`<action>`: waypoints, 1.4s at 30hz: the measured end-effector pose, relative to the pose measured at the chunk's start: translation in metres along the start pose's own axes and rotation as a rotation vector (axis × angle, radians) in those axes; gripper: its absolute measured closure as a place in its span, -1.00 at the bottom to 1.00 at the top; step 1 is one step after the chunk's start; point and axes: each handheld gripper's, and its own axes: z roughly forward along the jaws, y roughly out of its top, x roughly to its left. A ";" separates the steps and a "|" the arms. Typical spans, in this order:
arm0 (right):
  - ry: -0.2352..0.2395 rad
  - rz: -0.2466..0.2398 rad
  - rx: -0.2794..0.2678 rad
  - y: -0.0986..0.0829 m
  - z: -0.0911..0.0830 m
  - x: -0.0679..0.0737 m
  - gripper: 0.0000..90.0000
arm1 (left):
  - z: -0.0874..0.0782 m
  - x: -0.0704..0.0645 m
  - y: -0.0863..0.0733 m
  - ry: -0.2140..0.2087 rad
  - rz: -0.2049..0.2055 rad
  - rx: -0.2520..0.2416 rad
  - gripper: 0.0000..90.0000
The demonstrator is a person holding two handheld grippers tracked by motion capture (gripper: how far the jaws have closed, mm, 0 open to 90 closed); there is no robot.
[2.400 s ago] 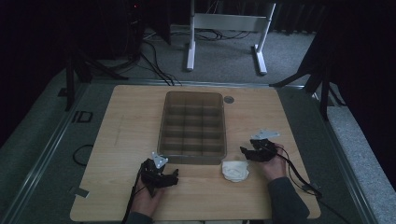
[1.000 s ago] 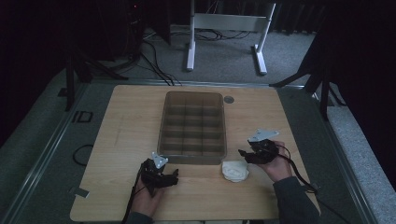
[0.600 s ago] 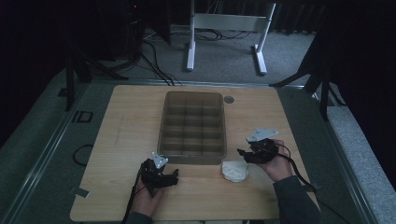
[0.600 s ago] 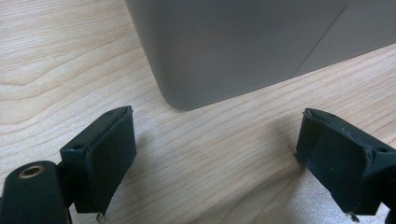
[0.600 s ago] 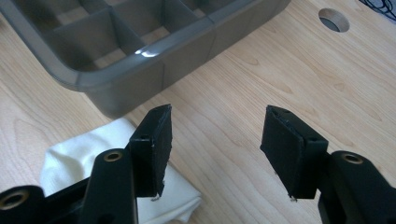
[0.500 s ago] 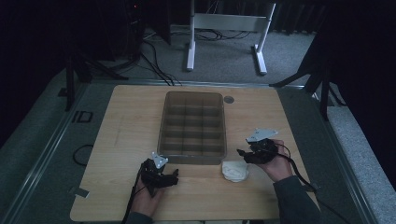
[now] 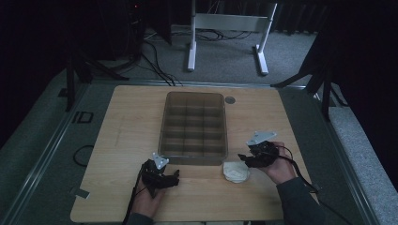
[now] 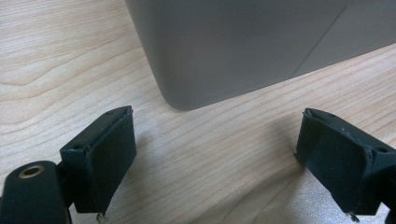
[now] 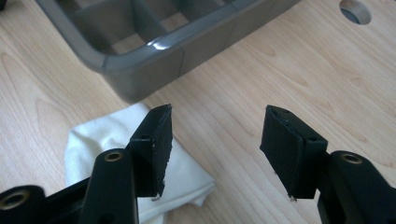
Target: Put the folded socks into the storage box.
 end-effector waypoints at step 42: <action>0.114 -0.170 0.223 0.003 0.019 0.027 0.06 | 0.000 0.000 0.000 0.000 -0.002 -0.002 -0.73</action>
